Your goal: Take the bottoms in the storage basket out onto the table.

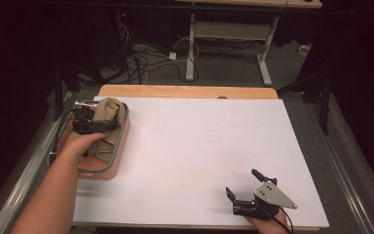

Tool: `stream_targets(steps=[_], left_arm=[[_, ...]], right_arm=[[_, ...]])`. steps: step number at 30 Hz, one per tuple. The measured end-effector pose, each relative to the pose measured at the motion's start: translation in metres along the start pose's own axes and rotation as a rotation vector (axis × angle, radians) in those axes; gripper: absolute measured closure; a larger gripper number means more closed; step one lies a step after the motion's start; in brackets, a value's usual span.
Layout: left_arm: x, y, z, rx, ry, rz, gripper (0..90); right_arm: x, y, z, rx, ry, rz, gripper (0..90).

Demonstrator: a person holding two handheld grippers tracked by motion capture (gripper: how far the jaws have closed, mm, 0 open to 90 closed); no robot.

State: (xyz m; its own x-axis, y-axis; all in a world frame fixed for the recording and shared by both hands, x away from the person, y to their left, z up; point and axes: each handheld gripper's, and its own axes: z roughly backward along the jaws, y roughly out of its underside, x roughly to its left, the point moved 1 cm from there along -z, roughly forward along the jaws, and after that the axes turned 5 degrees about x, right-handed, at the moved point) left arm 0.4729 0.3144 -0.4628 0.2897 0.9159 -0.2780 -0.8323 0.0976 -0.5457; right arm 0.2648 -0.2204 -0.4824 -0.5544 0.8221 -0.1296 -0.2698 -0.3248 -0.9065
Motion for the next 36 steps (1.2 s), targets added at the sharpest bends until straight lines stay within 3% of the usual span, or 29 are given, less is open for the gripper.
stream_targets(steps=[1, 8, 10, 14, 19, 25, 36], left_arm=[[-0.001, -0.002, -0.003, 0.027, -0.007, -0.009, 0.0], [-0.001, -0.003, -0.011, 0.077, -0.011, -0.036, 0.0], [0.002, -0.002, -0.015, 0.102, -0.023, -0.034, 0.0], [-0.001, 0.0, -0.02, 0.14, -0.087, -0.054, 0.0], [-0.003, 0.002, -0.02, 0.162, -0.098, -0.085, 4.6], [-0.005, 0.004, -0.016, 0.181, -0.12, -0.123, 25.1], [-0.004, 0.006, -0.01, 0.178, -0.065, -0.131, 51.8]], right_arm=[[0.0, 0.0, 0.0, -0.001, 0.001, -0.001, 0.4], [0.0, 0.0, -0.001, 0.0, 0.001, 0.005, 0.4], [0.001, 0.0, -0.001, -0.001, 0.001, 0.008, 0.4], [0.001, 0.001, -0.001, 0.0, 0.001, 0.007, 0.4], [0.001, 0.001, -0.002, 0.002, 0.0, 0.007, 0.4], [0.002, 0.0, -0.002, 0.0, -0.002, 0.008, 0.4], [0.002, 0.001, -0.002, 0.002, 0.0, 0.015, 0.4]])
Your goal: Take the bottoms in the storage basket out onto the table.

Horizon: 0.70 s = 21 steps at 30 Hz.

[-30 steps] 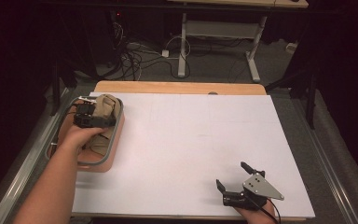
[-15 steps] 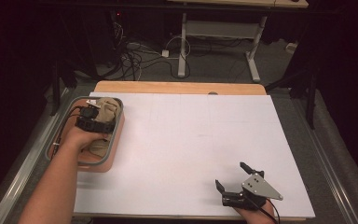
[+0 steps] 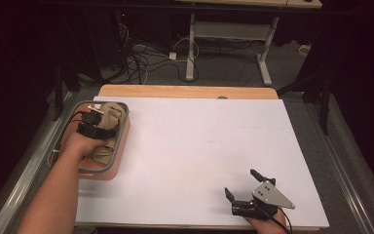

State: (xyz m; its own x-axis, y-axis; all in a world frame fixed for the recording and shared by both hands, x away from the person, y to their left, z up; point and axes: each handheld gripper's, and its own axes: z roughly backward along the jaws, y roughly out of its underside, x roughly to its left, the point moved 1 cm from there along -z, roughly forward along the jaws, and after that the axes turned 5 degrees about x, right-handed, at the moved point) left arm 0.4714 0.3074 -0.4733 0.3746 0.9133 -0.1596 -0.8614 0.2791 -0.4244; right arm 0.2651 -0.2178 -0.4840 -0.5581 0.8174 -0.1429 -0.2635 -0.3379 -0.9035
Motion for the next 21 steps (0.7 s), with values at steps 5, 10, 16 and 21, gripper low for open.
stream_targets(steps=[5, 10, 16, 21], left_arm=[[0.002, 0.001, 0.003, -0.003, 0.023, -0.009, 58.3], [0.002, 0.0, 0.008, 0.002, 0.026, -0.008, 59.7], [0.004, 0.001, 0.019, 0.022, -0.002, -0.022, 59.9], [0.006, 0.005, 0.033, 0.059, -0.025, -0.05, 59.8]], right_arm=[[0.0, 0.0, 0.0, 0.002, 0.001, -0.001, 0.4], [0.0, 0.0, 0.0, 0.0, 0.003, -0.006, 0.4], [-0.002, 0.001, 0.002, -0.004, 0.004, -0.011, 0.4], [-0.003, 0.0, 0.002, -0.007, 0.002, -0.009, 0.4]])
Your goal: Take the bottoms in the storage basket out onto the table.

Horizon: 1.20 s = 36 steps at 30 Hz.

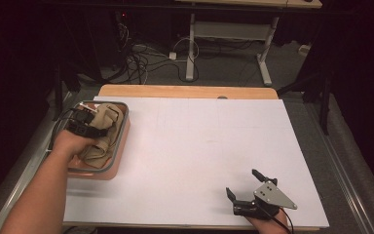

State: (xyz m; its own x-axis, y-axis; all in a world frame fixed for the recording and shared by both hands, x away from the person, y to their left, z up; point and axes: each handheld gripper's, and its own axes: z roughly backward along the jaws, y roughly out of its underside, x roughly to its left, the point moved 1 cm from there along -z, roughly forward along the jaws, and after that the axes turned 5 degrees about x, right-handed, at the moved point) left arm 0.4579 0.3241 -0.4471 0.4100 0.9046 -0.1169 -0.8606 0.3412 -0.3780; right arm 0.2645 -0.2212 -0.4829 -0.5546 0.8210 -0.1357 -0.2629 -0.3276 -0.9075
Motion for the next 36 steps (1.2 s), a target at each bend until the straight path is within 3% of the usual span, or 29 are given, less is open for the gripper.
stream_targets(steps=[3, 5, 6, 7, 11, 15, 19, 36], left_arm=[[0.001, 0.002, 0.003, 0.026, 0.012, 0.009, 59.6], [0.002, 0.005, 0.006, 0.055, 0.019, 0.008, 59.5], [0.001, 0.005, 0.009, 0.095, 0.017, 0.007, 59.5], [0.001, 0.005, 0.009, 0.095, 0.017, 0.007, 59.5], [-0.005, 0.003, 0.016, 0.165, 0.007, -0.027, 59.4], [-0.011, 0.0, 0.021, 0.212, 0.019, -0.033, 59.3], [-0.013, -0.001, 0.022, 0.225, 0.039, -0.017, 59.2], [-0.02, -0.005, 0.034, 0.384, 0.033, -0.069, 59.1]], right_arm=[[0.0, 0.0, 0.0, 0.0, -0.002, 0.002, 0.4], [0.001, 0.0, 0.0, 0.001, -0.003, 0.002, 0.4], [0.001, 0.0, 0.0, 0.001, -0.003, 0.002, 0.4], [0.001, 0.0, 0.0, 0.001, -0.003, 0.002, 0.4], [0.001, 0.0, 0.001, 0.001, -0.003, 0.005, 0.4], [0.001, 0.0, 0.002, -0.005, -0.004, 0.005, 0.4], [0.0, 0.0, 0.003, -0.006, -0.003, 0.001, 0.4], [0.003, -0.001, 0.003, -0.007, -0.009, 0.004, 0.4]])
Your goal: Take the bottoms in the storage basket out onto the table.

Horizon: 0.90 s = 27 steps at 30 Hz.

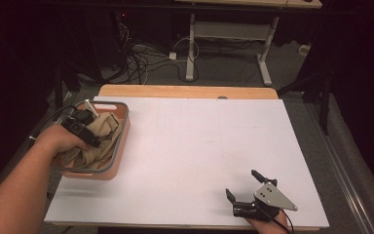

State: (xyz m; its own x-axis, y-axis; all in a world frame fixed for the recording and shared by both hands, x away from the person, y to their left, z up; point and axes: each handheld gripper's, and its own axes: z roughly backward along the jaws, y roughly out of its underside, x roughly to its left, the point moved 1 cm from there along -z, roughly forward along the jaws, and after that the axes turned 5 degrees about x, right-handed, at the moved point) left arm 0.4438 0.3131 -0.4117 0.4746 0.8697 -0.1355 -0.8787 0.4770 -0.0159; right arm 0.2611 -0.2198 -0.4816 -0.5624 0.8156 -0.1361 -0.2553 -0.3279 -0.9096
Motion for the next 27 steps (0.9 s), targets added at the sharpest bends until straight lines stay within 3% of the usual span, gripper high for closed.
stream_targets(steps=[8, 19, 27], left_arm=[[-0.005, 0.0, 0.001, 0.038, -0.002, -0.023, 59.0], [-0.005, -0.004, -0.012, 0.095, 0.007, -0.028, 59.1], [-0.009, -0.008, 0.005, 0.119, -0.015, -0.034, 58.9]], right_arm=[[-0.001, 0.0, 0.001, 0.002, 0.003, -0.001, 0.4], [0.0, 0.001, 0.0, 0.005, 0.003, 0.001, 0.4], [0.0, 0.001, 0.0, 0.004, 0.002, 0.001, 0.4]])
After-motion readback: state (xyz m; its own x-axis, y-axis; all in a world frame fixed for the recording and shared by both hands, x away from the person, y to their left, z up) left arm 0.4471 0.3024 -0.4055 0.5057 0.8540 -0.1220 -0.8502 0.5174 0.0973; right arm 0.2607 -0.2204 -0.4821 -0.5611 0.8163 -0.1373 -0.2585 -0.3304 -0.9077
